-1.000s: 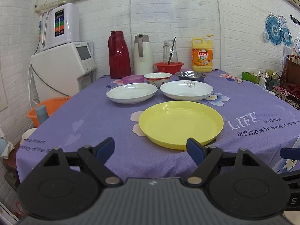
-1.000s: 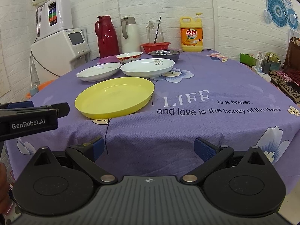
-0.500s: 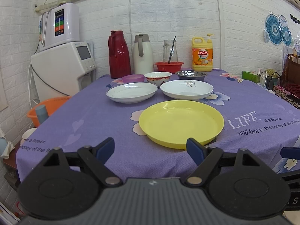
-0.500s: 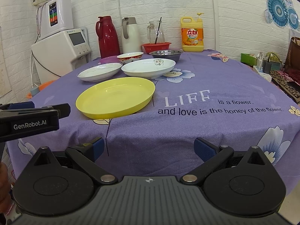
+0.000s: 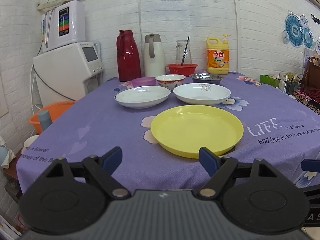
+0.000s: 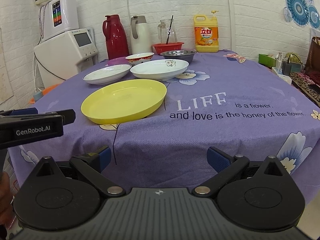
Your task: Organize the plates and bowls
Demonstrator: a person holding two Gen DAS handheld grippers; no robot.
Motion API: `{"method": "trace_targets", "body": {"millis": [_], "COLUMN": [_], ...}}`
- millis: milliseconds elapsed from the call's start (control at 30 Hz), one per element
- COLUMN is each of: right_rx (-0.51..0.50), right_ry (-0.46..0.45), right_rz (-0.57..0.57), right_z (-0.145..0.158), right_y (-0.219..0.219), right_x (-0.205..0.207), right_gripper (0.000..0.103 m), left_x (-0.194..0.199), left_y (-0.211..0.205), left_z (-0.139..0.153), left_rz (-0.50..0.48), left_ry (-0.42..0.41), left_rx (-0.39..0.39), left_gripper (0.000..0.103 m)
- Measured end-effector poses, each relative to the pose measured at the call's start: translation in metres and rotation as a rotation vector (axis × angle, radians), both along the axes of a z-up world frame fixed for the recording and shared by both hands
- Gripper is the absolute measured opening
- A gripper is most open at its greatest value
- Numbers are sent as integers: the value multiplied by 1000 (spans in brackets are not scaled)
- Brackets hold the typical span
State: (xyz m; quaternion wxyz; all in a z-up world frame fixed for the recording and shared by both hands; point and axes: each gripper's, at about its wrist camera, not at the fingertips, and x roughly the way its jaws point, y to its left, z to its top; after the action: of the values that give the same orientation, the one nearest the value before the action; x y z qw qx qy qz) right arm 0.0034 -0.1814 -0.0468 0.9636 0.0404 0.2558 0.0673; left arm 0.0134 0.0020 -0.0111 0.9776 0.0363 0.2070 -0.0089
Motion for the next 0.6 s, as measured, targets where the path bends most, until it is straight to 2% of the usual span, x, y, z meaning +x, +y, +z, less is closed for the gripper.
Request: {"method": "trace_targets", "body": {"millis": [100, 200, 433, 600], "right_rx": [10, 38, 40, 20], "right_ry": [11, -16, -17, -12], "right_rz": [5, 41, 52, 46], "right_z": [1, 8, 19, 29], "right_y": [-3, -7, -14, -14], "right_x": [4, 8, 49, 94], "right_gripper": [103, 103, 103, 103], "left_x": [10, 29, 75, 98], "left_y": [4, 6, 18, 27], "left_z": [5, 6, -5, -8], "left_rz": [8, 28, 47, 60], "left_ry": [-15, -12, 82, 131], "left_rx": [1, 20, -22, -56], "left_gripper": [80, 80, 80, 80]}}
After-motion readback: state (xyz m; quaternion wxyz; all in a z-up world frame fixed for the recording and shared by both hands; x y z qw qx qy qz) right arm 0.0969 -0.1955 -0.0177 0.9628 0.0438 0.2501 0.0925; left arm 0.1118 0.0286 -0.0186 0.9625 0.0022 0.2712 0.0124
